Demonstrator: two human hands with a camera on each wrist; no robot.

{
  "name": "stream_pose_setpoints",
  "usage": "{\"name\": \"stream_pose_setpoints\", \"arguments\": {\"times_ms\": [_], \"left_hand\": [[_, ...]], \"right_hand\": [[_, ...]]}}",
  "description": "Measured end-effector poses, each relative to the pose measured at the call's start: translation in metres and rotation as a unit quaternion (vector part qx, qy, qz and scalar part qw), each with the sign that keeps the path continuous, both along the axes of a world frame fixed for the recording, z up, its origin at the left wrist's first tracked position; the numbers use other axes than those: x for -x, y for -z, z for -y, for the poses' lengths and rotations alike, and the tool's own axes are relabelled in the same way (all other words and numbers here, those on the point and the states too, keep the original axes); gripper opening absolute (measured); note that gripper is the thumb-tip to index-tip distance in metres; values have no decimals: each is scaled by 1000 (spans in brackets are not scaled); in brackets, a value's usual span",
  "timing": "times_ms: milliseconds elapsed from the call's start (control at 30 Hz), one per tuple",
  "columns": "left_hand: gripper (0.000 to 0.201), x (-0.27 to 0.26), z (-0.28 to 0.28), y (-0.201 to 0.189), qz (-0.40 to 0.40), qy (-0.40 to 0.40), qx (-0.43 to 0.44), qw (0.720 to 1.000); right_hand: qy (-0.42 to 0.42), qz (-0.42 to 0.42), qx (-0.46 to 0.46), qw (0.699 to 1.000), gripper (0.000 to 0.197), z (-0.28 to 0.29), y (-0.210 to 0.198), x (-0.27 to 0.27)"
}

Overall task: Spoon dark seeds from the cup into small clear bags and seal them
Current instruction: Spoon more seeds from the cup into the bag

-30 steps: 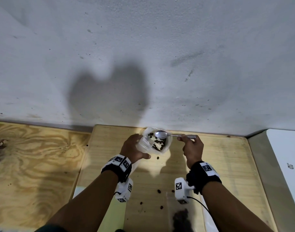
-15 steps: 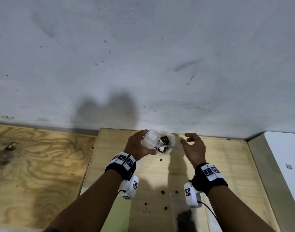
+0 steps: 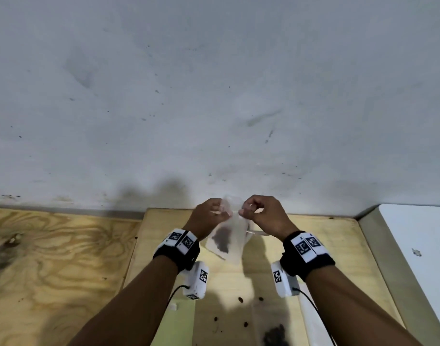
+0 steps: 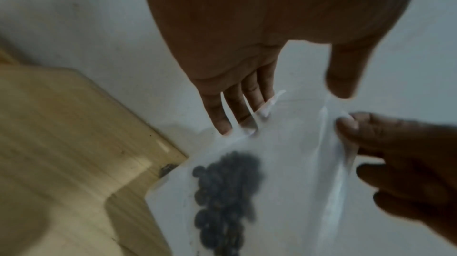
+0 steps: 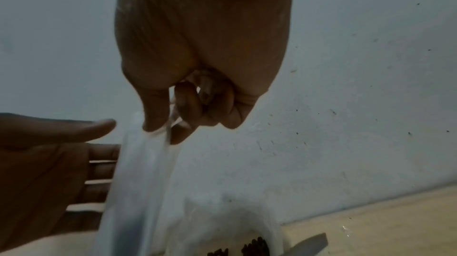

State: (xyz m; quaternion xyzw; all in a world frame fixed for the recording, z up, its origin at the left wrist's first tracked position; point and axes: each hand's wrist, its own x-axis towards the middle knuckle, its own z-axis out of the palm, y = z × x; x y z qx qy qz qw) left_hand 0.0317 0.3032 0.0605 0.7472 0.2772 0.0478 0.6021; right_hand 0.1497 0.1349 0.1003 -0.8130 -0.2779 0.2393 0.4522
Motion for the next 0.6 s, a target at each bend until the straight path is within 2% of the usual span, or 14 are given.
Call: {"name": "stream_pose_setpoints", "arguments": {"times_ms": [67,167,233,267,333,367,500,600], "left_hand": [[24,-1,-3,-1,28,-66,39,997],[10,-2,-6,-5,56,-86,48,994],[15,-3,-7,-6,61,-85,41,994],[17,-4,-7,-5,61,-84,38,994],[16,-5,-6,-6,52,-73,38,995],[17,-5,-4,-7,43,-63,37,996],[23,-4,0,-8,33,-12,-11,999],[20,-3,1,-7,46,-17,-48,998]], "right_hand": [[43,14,-24,999,11,2,3,2],[93,28,-71,993,20,2,3,4],[109,0,-80,991,32,1,7,4],[112,-26,-78,990,31,0,8,3],[109,-87,-90,986,13,-2,10,2],[104,-106,-91,985,11,-2,11,1],[95,-127,-82,984,41,-5,19,-3],[88,-121,-61,987,33,-6,21,-3]]}}
